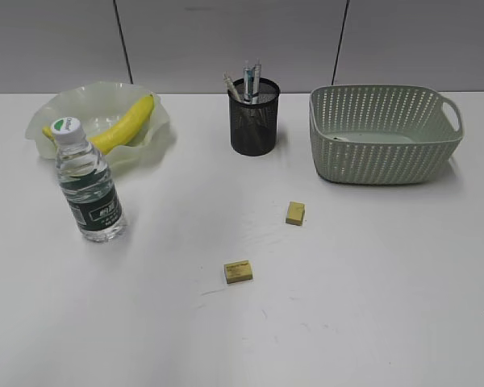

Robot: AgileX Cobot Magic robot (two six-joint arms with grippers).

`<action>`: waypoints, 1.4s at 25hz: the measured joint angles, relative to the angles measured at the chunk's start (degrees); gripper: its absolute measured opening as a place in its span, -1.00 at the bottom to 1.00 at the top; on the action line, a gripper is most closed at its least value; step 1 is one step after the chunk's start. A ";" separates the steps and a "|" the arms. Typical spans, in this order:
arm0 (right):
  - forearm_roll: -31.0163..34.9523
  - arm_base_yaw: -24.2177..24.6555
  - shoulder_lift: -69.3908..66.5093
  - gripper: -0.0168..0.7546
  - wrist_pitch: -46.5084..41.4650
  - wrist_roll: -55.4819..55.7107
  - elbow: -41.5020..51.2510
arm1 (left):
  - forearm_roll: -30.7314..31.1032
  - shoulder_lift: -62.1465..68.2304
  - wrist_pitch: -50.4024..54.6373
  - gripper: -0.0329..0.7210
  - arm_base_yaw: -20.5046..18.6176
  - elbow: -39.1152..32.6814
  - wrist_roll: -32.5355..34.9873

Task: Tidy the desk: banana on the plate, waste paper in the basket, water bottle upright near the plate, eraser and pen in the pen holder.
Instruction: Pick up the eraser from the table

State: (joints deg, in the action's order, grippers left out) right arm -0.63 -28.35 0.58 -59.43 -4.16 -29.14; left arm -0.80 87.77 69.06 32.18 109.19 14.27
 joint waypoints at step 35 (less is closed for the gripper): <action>0.63 0.00 -44.21 0.11 20.80 -3.01 -12.31 | -6.89 -84.77 -7.87 0.02 -0.07 -78.10 -9.19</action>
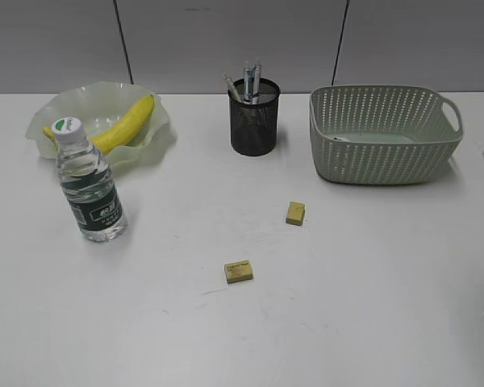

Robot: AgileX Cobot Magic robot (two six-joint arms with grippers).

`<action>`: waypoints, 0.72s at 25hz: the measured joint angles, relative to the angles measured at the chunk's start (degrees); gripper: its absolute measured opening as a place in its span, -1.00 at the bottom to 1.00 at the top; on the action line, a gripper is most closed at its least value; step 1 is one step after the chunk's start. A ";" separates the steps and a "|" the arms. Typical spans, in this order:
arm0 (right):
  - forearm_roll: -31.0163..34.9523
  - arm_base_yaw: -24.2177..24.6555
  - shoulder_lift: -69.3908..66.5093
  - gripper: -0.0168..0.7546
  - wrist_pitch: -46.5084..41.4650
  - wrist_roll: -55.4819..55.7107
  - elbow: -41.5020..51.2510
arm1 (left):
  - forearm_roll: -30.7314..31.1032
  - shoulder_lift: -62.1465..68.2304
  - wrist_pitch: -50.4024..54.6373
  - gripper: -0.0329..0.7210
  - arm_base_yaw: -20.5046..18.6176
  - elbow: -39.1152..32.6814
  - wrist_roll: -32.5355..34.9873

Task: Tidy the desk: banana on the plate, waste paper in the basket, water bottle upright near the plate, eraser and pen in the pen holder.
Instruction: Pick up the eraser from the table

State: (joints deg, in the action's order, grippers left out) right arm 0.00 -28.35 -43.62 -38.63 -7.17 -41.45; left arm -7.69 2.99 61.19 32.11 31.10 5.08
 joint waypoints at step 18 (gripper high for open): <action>3.55 -4.61 -61.51 0.11 -16.88 12.15 -47.34 | 0.00 -3.34 -0.38 -0.03 0.00 -0.18 0.00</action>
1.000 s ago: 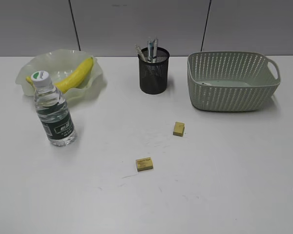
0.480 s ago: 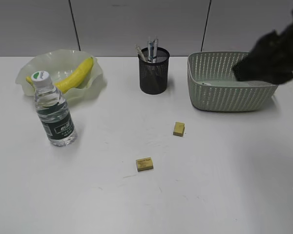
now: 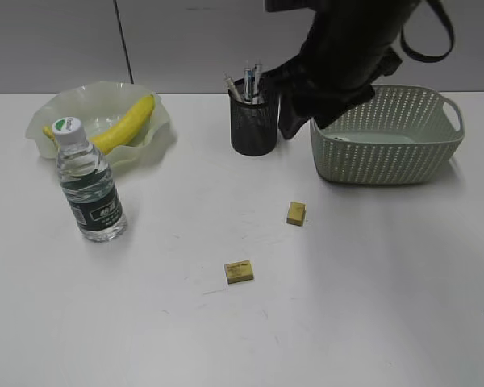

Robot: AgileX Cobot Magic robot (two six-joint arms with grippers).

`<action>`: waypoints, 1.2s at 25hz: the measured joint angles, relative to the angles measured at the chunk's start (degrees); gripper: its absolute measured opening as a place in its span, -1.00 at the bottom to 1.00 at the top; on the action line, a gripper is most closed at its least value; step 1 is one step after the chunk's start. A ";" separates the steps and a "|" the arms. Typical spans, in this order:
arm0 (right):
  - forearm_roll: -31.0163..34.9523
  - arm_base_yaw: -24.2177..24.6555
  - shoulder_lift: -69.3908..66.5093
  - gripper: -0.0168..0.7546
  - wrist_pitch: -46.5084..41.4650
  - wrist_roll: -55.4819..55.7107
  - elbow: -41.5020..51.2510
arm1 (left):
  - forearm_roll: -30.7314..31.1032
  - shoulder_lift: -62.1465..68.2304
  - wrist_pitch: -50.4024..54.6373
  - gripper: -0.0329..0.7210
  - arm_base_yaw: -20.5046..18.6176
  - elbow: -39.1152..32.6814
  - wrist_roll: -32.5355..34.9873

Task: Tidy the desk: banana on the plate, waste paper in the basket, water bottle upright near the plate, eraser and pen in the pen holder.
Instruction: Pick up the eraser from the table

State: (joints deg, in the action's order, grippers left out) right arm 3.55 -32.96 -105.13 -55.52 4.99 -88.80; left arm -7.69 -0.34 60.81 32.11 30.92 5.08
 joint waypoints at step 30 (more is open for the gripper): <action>8.40 5.32 -31.72 0.33 -10.98 18.78 -16.53 | 0.00 0.00 0.00 -0.03 0.00 0.00 0.00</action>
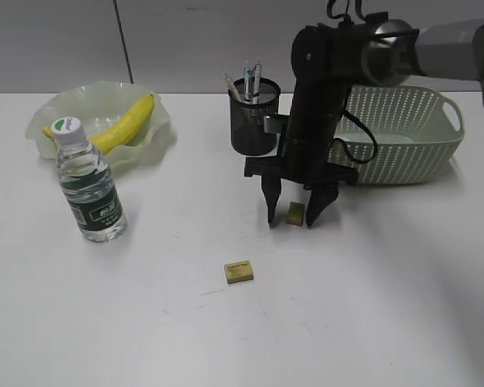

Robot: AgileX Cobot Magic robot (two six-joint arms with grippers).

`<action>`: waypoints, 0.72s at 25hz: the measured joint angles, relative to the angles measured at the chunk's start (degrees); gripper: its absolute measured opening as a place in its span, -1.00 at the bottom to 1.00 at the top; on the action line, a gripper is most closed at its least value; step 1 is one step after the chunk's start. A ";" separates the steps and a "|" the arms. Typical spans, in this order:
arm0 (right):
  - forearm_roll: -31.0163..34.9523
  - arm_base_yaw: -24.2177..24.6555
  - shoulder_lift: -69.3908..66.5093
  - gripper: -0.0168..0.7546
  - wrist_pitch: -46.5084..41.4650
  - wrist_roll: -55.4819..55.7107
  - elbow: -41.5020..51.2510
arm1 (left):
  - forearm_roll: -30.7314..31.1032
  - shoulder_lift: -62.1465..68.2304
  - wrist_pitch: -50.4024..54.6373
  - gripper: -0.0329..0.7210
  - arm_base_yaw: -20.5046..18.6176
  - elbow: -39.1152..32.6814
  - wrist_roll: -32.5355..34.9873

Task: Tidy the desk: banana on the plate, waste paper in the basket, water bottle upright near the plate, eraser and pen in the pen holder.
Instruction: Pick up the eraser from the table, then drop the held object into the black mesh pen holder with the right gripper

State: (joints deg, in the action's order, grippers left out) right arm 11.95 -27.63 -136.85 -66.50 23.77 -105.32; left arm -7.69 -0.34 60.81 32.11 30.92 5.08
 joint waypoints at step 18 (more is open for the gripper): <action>-9.59 -2.96 2.71 -0.43 -3.10 -2.83 -6.52 | 0.05 0.00 0.00 -0.03 0.00 0.00 0.00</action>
State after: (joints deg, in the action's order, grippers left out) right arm 2.36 -30.60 -134.14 -69.59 20.94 -111.84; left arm -7.64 -0.34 60.81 32.11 30.92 5.08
